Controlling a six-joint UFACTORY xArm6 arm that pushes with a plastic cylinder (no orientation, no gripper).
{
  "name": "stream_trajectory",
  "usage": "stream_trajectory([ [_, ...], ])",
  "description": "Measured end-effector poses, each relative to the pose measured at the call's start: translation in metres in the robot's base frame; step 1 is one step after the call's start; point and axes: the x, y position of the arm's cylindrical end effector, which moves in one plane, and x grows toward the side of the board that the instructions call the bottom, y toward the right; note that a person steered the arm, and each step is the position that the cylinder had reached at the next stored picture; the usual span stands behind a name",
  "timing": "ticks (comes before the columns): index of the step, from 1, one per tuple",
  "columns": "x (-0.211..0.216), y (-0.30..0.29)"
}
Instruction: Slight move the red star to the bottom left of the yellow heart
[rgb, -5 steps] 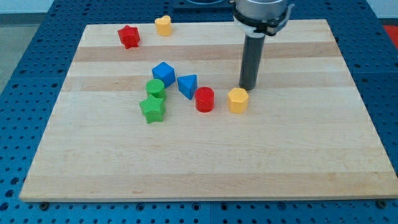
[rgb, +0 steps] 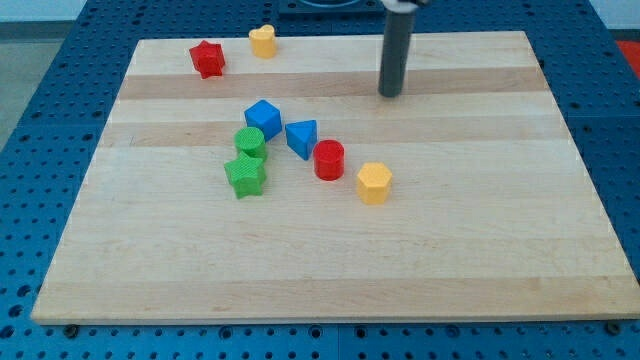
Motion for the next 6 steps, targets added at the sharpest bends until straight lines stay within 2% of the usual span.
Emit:
stream_trajectory([
  [1,-0.038,-0.051],
  [5,-0.025,-0.296],
  [6,-0.025,-0.314],
])
